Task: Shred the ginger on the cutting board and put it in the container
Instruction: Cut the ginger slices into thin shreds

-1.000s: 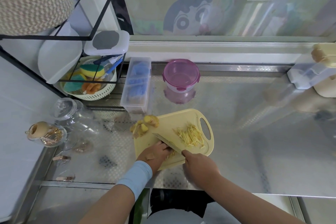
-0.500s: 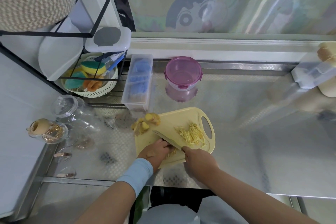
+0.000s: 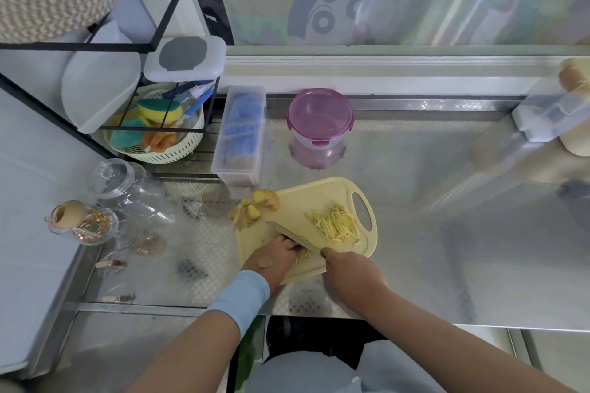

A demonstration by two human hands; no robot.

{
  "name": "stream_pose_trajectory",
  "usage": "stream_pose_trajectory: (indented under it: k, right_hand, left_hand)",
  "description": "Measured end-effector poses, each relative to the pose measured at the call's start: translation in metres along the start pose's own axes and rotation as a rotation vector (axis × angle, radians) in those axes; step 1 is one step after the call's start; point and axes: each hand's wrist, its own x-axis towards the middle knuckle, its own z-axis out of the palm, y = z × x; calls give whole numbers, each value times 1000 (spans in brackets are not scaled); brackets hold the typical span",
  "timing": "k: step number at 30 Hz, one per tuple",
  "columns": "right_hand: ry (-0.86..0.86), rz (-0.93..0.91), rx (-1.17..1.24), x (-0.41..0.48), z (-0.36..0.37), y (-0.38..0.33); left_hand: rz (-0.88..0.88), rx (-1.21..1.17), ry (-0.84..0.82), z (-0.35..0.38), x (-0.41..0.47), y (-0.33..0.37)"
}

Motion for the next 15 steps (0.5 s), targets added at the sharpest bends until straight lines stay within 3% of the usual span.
stream_pose_trajectory:
  k: [7,15]
  right_hand:
    - [-11,-1,5,2,0,-5]
    - [-17,-30,4,4,-9,-7]
  left_hand:
    - [-46,-94,7,4,0,-2]
    - [12,-40,37,9,5,-3]
